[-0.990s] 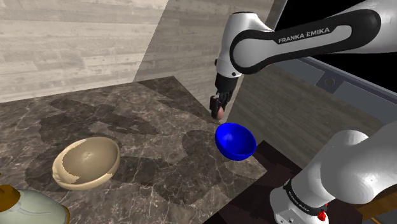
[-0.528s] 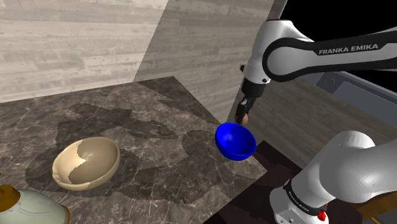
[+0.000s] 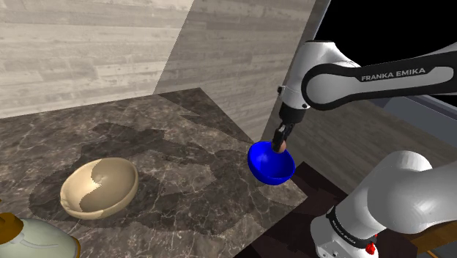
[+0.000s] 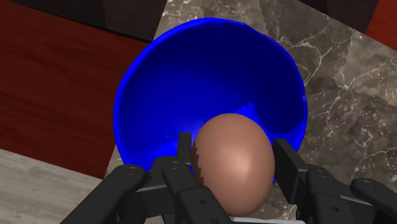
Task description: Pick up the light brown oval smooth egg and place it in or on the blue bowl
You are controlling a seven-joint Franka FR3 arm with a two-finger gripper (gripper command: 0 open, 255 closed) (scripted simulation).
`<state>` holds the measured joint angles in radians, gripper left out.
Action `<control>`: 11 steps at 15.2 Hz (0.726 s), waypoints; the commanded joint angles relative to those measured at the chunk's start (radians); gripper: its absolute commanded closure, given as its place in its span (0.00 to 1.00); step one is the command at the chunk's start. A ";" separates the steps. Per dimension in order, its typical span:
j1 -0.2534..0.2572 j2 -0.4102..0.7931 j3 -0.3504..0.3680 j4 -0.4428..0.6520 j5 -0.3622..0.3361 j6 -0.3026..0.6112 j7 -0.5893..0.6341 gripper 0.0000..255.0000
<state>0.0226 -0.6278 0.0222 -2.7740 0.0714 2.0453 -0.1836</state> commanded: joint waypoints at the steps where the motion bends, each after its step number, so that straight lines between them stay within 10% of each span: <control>1: 0.000 0.015 0.000 -0.020 0.001 0.036 -0.002 1.00; 11: 0.002 0.069 0.001 -0.064 0.005 0.133 -0.007 1.00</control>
<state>0.0246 -0.5598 0.0233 -2.8371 0.0767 2.1767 -0.1910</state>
